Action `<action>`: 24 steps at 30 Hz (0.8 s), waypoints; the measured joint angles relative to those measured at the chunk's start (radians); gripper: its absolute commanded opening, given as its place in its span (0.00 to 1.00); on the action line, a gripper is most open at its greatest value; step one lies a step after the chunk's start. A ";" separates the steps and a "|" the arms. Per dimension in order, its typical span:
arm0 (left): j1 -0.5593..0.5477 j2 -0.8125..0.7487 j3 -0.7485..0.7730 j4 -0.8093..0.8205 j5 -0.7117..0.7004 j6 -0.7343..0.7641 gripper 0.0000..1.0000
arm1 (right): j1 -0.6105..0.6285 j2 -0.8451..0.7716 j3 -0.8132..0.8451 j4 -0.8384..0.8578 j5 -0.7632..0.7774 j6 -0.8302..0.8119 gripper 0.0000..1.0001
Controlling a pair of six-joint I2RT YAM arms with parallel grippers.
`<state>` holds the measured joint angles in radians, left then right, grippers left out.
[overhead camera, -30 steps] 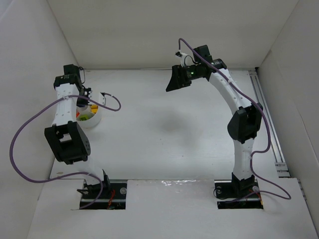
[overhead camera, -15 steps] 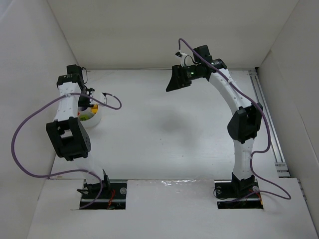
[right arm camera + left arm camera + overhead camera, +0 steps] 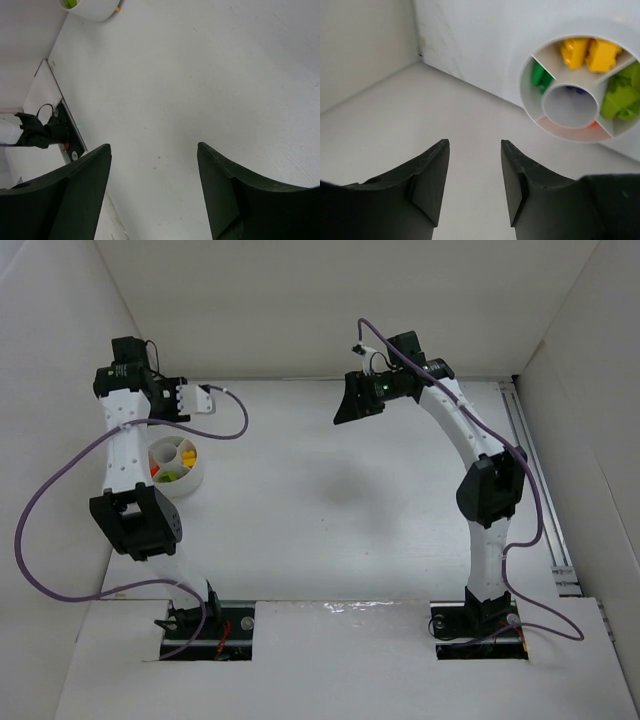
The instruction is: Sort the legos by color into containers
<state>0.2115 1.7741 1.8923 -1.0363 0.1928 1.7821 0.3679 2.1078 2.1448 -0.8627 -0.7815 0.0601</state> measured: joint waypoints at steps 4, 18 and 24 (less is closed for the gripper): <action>0.000 -0.003 0.116 0.009 0.162 -0.161 0.59 | -0.002 0.000 -0.025 0.010 0.040 0.004 0.76; -0.142 -0.145 -0.257 0.493 0.551 -1.324 0.99 | -0.209 -0.261 -0.350 0.216 0.261 0.110 0.99; -0.314 -0.164 -0.523 0.673 0.539 -1.521 0.99 | -0.282 -0.381 -0.575 0.304 0.284 0.101 0.99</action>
<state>-0.1024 1.6104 1.3689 -0.3634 0.7322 0.2615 0.0860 1.7267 1.5700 -0.5583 -0.4976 0.1616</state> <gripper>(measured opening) 0.993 0.993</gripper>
